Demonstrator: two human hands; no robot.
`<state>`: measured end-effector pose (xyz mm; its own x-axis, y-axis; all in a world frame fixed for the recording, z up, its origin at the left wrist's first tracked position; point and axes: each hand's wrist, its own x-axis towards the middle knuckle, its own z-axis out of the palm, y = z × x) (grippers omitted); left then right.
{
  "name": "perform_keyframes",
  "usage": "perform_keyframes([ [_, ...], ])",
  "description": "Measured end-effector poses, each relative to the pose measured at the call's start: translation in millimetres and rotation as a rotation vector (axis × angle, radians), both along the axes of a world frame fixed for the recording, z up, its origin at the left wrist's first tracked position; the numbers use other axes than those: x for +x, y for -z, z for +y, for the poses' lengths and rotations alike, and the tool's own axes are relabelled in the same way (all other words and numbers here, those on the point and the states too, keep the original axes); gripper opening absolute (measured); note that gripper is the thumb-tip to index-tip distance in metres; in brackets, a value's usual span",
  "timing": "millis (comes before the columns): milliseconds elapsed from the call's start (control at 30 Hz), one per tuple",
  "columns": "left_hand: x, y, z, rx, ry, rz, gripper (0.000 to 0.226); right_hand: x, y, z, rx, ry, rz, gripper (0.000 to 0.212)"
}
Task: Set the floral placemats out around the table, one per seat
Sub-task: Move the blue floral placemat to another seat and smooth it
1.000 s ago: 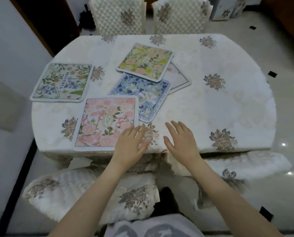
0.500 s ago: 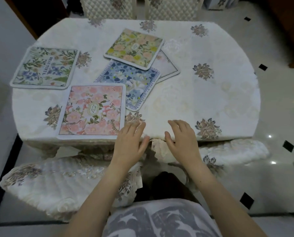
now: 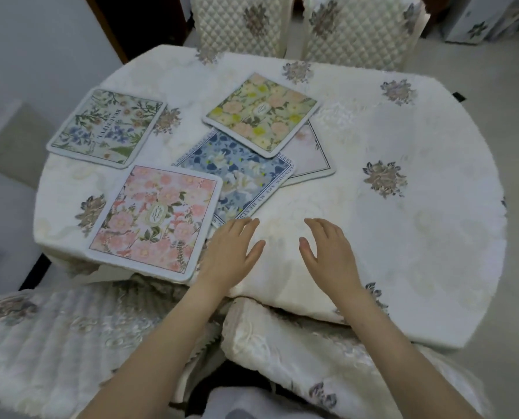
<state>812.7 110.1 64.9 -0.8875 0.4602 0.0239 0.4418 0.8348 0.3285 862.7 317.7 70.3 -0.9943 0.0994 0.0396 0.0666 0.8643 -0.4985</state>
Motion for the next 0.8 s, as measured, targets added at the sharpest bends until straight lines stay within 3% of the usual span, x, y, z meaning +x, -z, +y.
perform_keyframes([
  [233, -79, 12, -6, -0.07, -0.058, -0.016, 0.044, -73, 7, -14, -0.135, -0.047, -0.085, 0.04],
  [433, -162, 40, -31, -0.109, -0.086, -0.111, 0.049, -136, 33, -55, -0.508, 0.209, -0.264, 0.034],
  [700, -280, 73, -70, -0.07, -0.213, -0.231, 0.054, -180, 82, -95, -0.578, 0.574, -0.297, 0.028],
  [800, -306, 81, -80, -0.163, -0.305, -0.207, 0.057, -182, 91, -100, -0.586, 0.642, -0.24, 0.033],
])
